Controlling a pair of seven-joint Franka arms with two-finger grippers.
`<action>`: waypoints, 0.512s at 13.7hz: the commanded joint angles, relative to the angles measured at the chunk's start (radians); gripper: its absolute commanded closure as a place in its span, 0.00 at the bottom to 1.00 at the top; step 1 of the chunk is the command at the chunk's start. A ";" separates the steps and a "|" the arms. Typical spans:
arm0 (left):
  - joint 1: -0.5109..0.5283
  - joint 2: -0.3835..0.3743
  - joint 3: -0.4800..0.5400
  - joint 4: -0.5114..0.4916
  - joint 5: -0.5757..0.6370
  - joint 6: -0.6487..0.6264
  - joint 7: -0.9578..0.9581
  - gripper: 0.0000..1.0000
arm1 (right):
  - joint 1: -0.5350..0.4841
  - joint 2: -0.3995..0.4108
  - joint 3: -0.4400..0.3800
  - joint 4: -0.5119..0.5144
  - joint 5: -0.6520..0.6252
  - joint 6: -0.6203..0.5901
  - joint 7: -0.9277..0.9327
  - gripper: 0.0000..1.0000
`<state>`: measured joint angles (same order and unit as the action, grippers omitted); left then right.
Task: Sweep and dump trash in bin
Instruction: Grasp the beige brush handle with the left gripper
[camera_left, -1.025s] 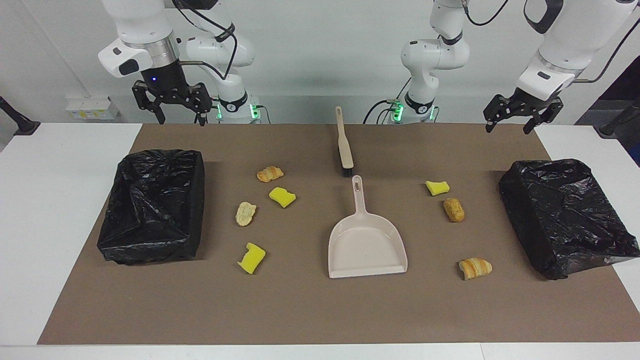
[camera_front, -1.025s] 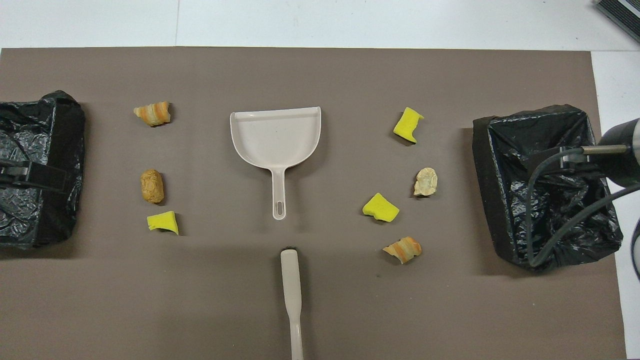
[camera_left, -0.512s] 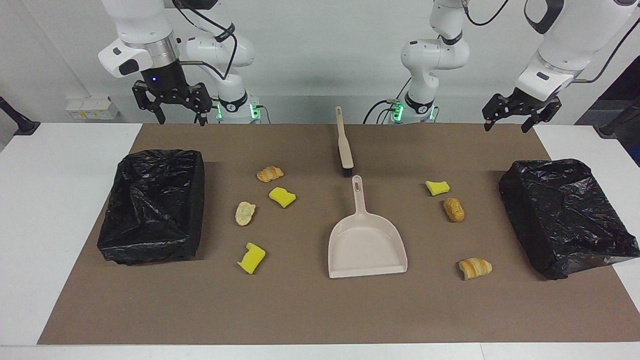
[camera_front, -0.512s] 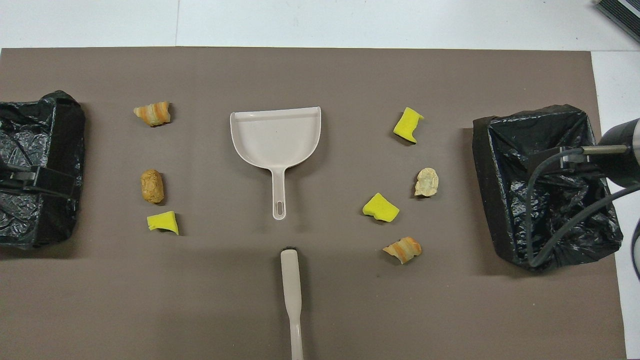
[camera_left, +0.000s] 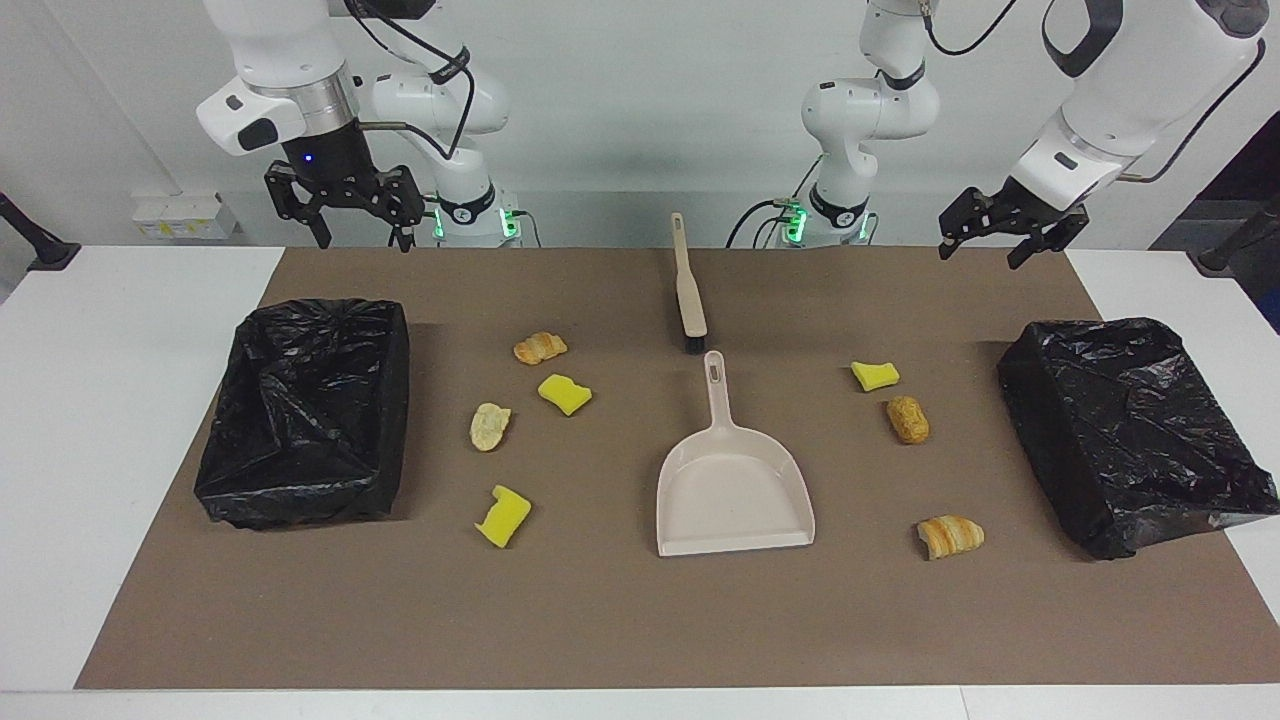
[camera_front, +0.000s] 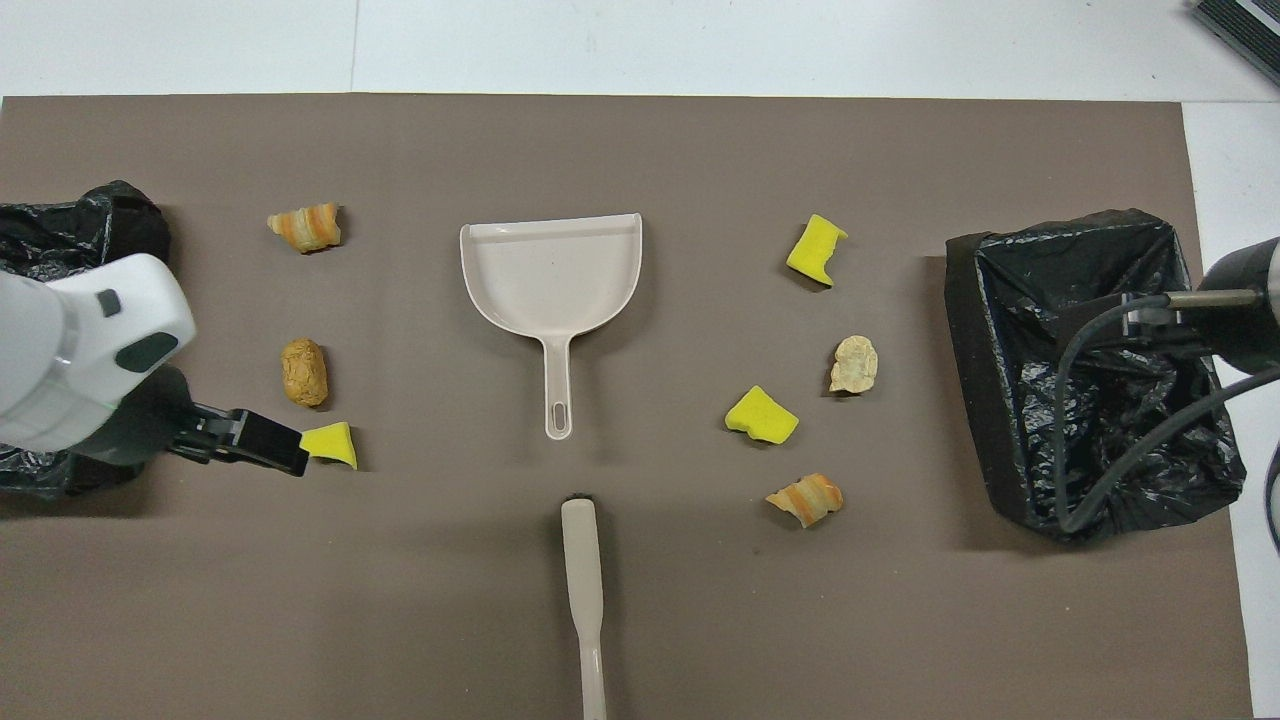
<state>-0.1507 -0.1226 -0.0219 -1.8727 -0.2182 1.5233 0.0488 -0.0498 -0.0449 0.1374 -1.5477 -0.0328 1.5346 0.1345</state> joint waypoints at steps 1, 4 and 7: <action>-0.131 -0.152 0.011 -0.260 -0.017 0.185 -0.108 0.00 | -0.022 -0.024 0.004 -0.029 0.021 0.009 -0.032 0.00; -0.300 -0.164 0.011 -0.359 -0.017 0.260 -0.226 0.00 | -0.021 -0.024 0.004 -0.029 0.021 0.009 -0.032 0.00; -0.435 -0.161 0.008 -0.449 -0.017 0.398 -0.351 0.00 | -0.022 -0.024 0.005 -0.029 0.021 0.009 -0.039 0.00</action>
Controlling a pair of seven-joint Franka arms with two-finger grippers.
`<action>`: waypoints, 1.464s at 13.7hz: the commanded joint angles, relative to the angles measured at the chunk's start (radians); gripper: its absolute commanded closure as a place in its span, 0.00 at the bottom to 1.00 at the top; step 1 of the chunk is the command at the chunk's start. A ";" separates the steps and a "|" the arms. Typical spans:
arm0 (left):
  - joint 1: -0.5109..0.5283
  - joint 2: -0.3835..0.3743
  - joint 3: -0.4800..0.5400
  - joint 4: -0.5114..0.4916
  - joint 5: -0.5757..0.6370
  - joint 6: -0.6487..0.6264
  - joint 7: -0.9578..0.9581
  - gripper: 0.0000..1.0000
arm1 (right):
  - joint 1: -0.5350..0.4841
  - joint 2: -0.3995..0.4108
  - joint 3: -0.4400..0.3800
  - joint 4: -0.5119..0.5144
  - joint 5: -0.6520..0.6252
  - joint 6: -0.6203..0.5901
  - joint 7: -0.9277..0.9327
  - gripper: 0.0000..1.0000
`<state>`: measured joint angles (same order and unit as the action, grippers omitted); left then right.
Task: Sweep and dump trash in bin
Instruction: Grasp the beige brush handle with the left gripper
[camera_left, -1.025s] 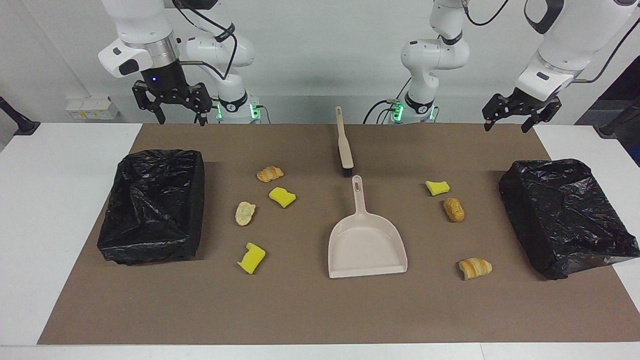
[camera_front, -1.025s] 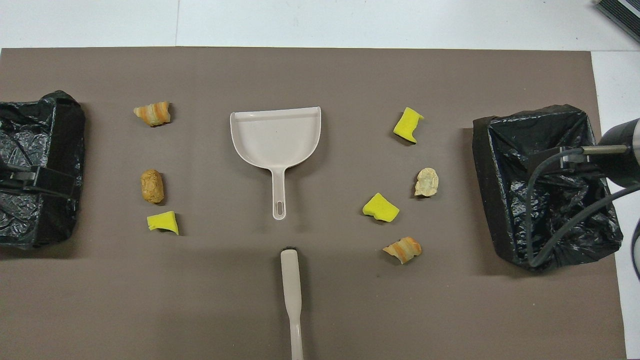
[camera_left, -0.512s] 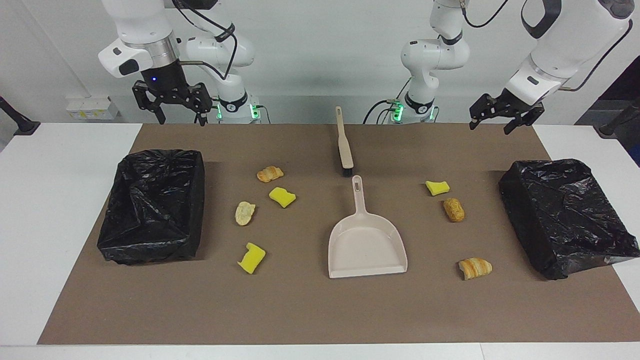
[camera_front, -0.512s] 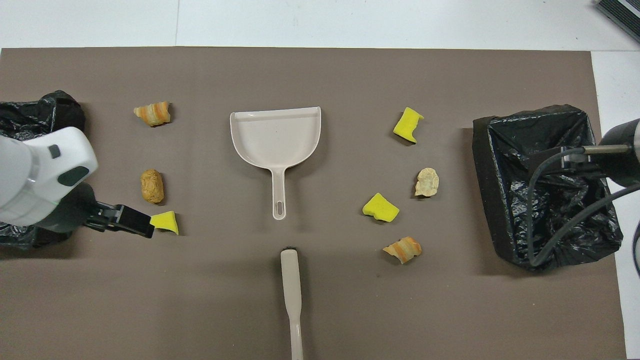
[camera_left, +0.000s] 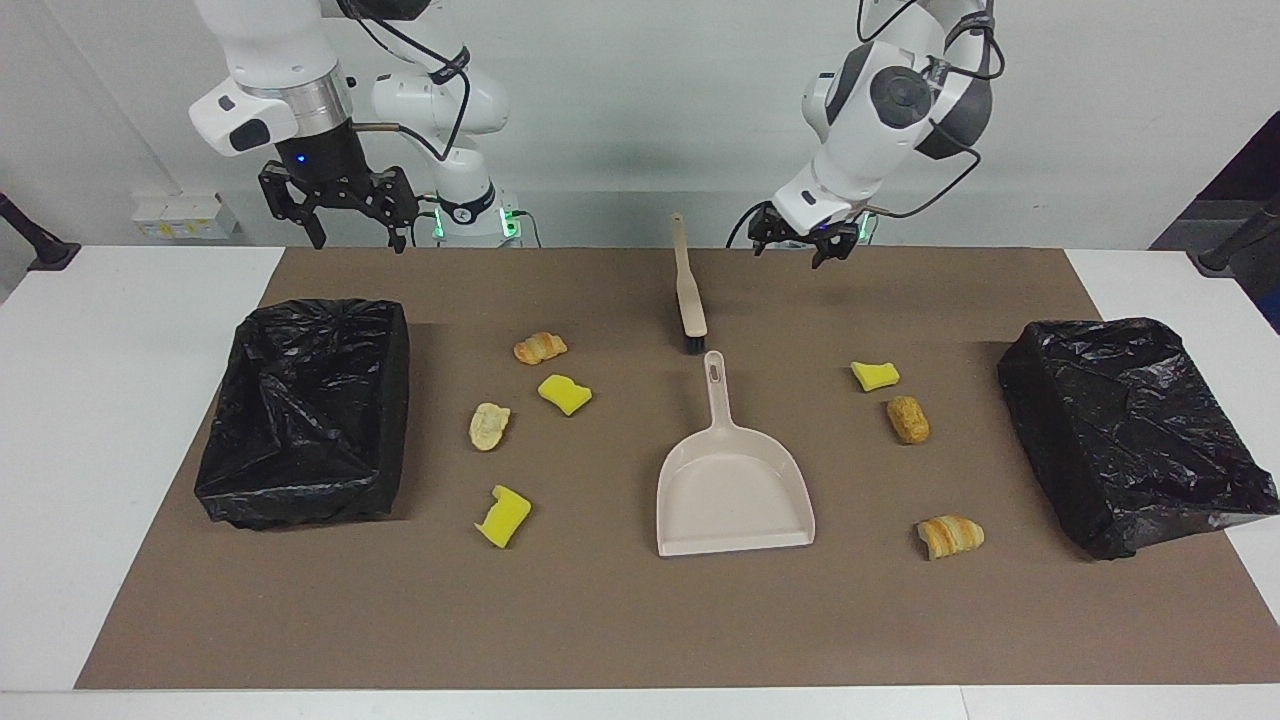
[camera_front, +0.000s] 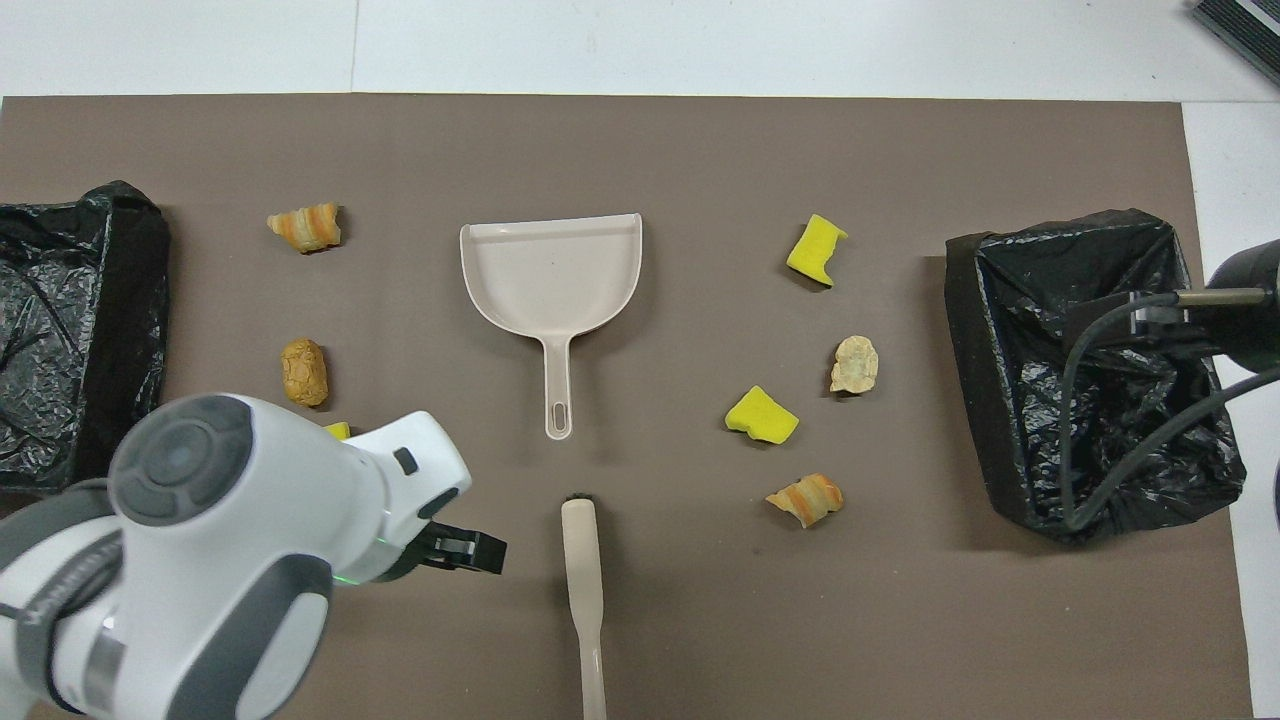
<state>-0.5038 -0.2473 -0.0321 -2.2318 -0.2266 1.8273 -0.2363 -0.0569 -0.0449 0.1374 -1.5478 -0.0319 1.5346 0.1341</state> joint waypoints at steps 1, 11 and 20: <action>-0.135 -0.030 0.015 -0.126 -0.008 0.154 -0.105 0.00 | -0.015 -0.023 0.005 -0.029 0.020 0.009 -0.047 0.00; -0.366 -0.006 -0.127 -0.374 0.007 0.521 -0.469 0.00 | -0.015 -0.024 0.004 -0.029 0.020 0.004 -0.048 0.00; -0.360 -0.001 -0.127 -0.374 0.032 0.521 -0.459 1.00 | -0.015 -0.019 0.004 -0.025 0.020 0.006 -0.048 0.00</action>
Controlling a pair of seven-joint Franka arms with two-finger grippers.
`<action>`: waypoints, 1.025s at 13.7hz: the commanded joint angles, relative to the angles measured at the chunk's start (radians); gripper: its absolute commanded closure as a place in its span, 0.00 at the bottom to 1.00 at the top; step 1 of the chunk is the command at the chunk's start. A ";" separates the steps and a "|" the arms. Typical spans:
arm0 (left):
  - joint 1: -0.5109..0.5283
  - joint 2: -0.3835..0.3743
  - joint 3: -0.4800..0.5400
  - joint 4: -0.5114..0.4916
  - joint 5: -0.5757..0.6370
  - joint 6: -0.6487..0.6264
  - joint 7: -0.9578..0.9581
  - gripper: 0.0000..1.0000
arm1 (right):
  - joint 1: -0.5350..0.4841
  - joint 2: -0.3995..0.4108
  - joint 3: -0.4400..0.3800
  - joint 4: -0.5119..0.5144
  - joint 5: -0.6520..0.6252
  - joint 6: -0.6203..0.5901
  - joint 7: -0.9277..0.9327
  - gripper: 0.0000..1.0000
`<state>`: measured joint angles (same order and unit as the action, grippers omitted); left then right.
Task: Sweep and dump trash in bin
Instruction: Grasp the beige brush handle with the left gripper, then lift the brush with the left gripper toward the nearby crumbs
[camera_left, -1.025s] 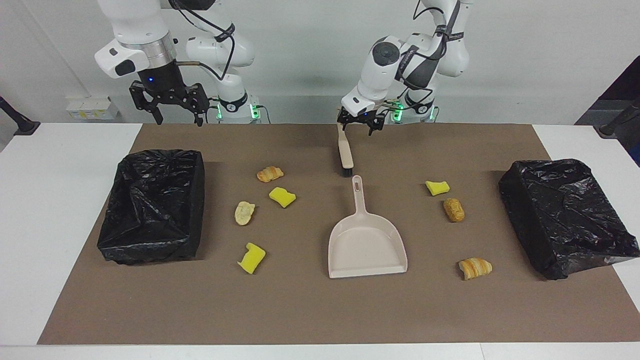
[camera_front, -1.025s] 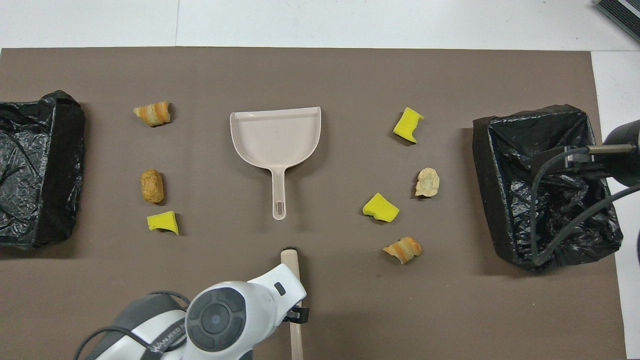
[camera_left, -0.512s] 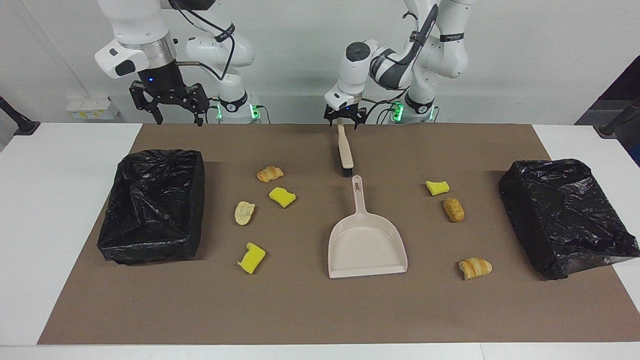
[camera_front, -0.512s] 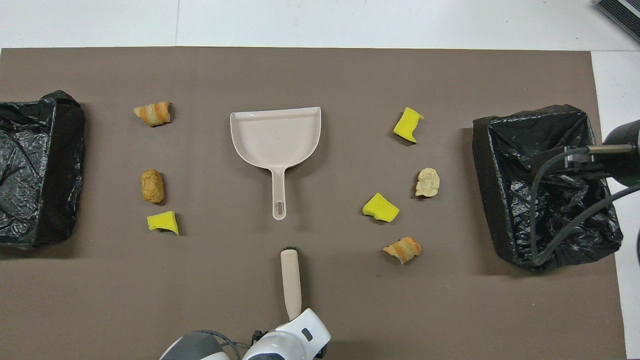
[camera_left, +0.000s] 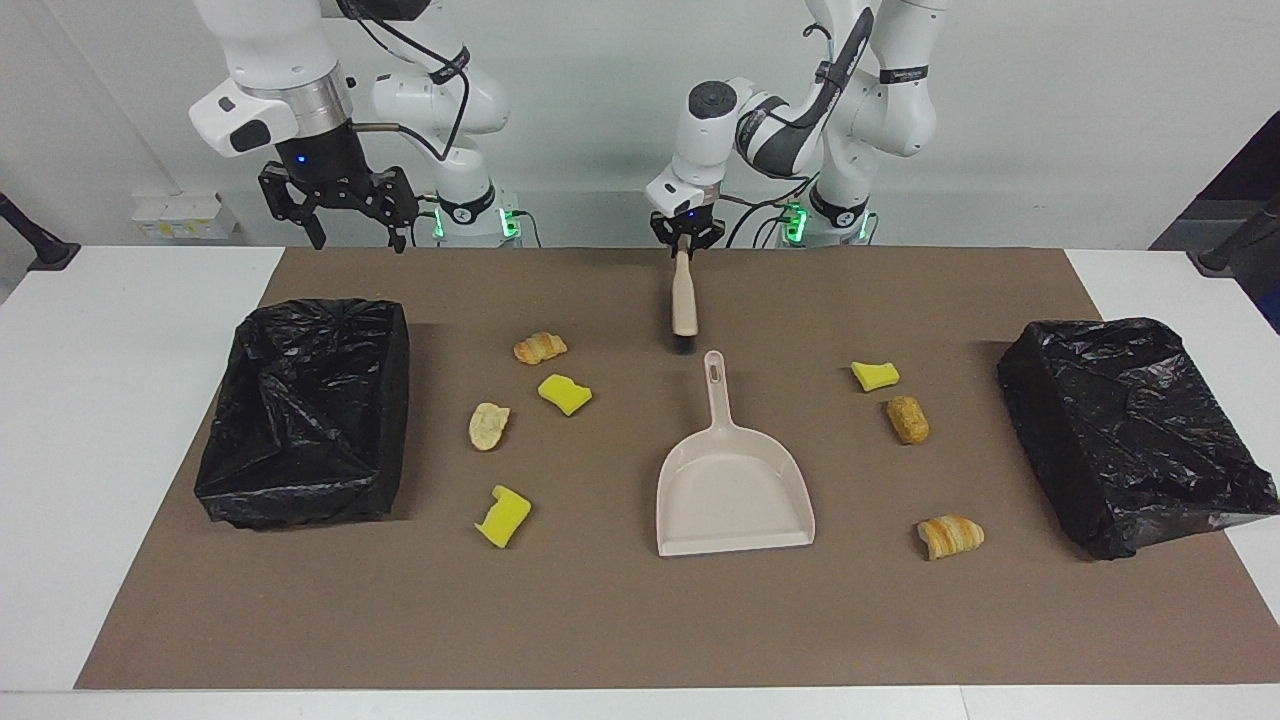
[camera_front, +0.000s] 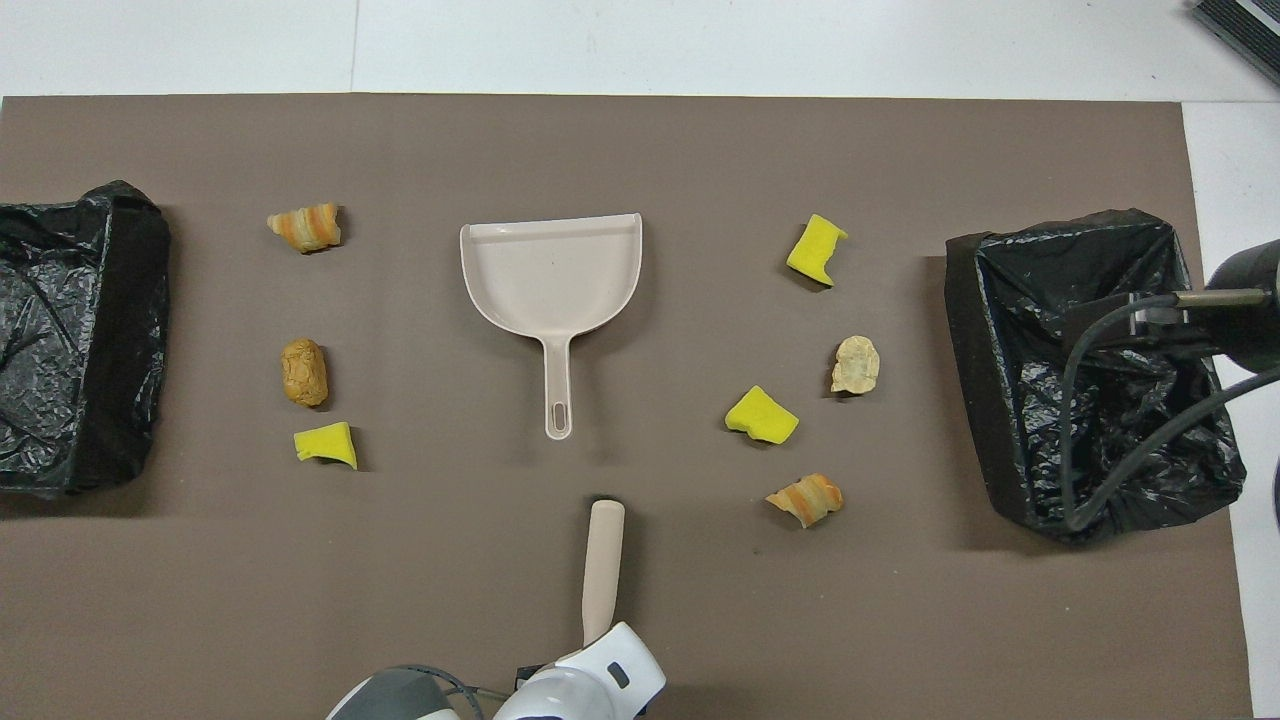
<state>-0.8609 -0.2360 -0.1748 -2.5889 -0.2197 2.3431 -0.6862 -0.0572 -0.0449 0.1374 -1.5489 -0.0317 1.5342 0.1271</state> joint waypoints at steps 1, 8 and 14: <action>0.025 -0.023 0.017 -0.007 0.037 -0.040 -0.006 1.00 | -0.015 -0.019 0.004 -0.023 0.019 0.004 -0.041 0.00; 0.175 -0.124 0.023 0.171 0.080 -0.456 0.045 1.00 | -0.018 -0.023 0.001 -0.026 0.019 0.003 -0.040 0.00; 0.459 -0.126 0.017 0.312 0.176 -0.582 0.189 1.00 | -0.007 -0.021 0.001 -0.026 0.019 0.014 -0.032 0.00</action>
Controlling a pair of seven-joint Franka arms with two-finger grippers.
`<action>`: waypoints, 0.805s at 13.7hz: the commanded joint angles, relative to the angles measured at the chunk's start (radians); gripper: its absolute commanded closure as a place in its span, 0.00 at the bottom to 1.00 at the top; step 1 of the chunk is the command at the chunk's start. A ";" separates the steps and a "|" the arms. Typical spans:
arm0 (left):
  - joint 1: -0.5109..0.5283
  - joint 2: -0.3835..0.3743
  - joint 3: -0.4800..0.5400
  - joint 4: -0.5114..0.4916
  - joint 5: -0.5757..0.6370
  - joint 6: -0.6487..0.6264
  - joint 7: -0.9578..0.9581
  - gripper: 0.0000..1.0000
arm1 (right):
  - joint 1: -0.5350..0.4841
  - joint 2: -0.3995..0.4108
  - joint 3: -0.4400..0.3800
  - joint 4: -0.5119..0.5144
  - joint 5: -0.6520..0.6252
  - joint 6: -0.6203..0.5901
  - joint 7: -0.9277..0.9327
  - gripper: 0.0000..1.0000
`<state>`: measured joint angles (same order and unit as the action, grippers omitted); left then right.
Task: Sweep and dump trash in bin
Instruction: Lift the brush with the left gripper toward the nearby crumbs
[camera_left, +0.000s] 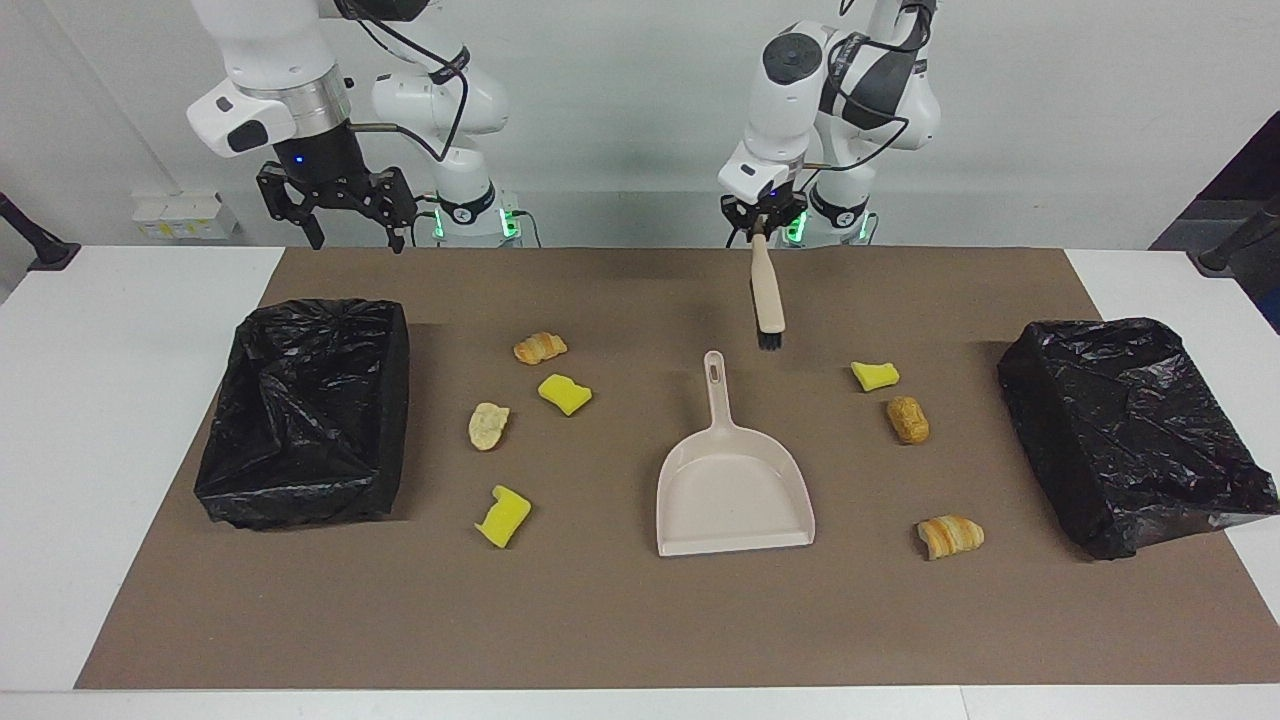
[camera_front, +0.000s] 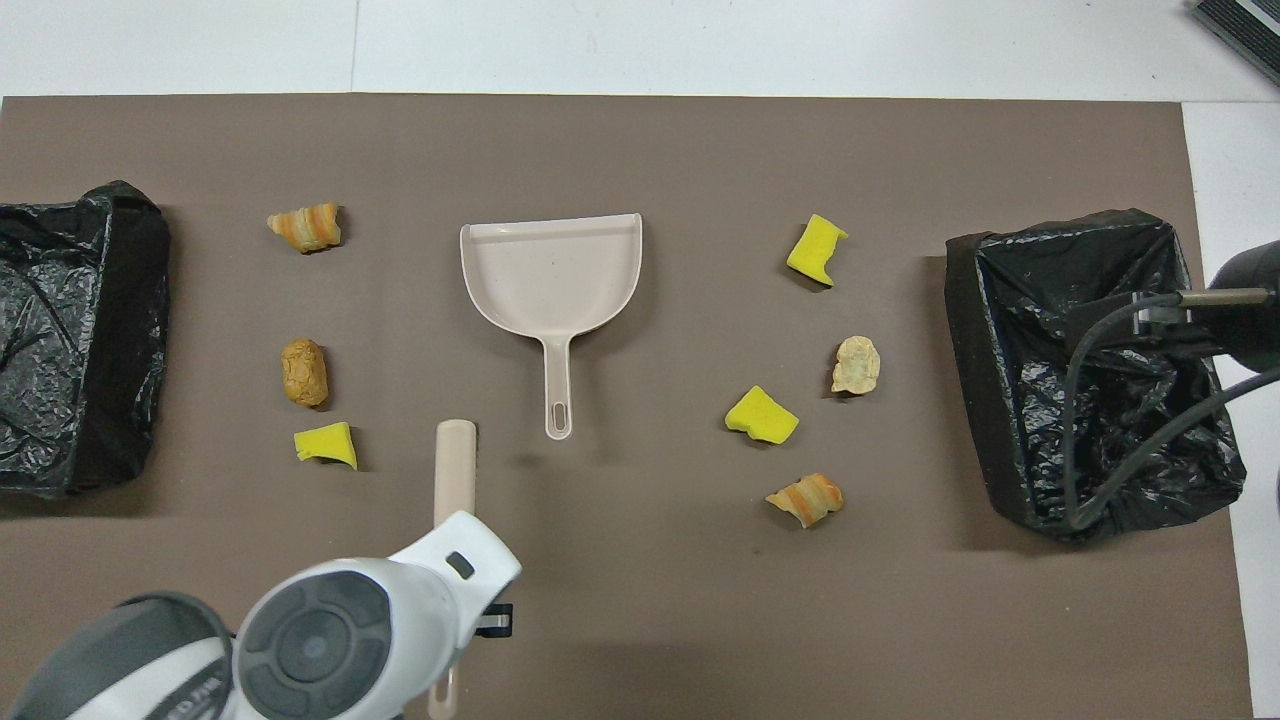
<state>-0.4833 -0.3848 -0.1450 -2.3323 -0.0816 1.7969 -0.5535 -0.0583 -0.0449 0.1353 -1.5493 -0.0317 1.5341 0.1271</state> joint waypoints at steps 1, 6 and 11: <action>0.125 0.047 -0.013 0.077 0.063 -0.036 0.096 1.00 | -0.002 -0.021 0.003 -0.026 0.019 0.015 -0.030 0.00; 0.346 0.236 -0.011 0.302 0.147 -0.047 0.328 1.00 | -0.002 -0.023 0.004 -0.026 0.019 0.008 -0.027 0.00; 0.523 0.435 -0.008 0.546 0.227 -0.050 0.550 1.00 | -0.002 -0.018 0.004 -0.025 0.019 0.017 -0.026 0.00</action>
<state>-0.0308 -0.0362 -0.1401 -1.9056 0.1145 1.7769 -0.0896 -0.0505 -0.0450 0.1381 -1.5492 -0.0283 1.5346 0.1271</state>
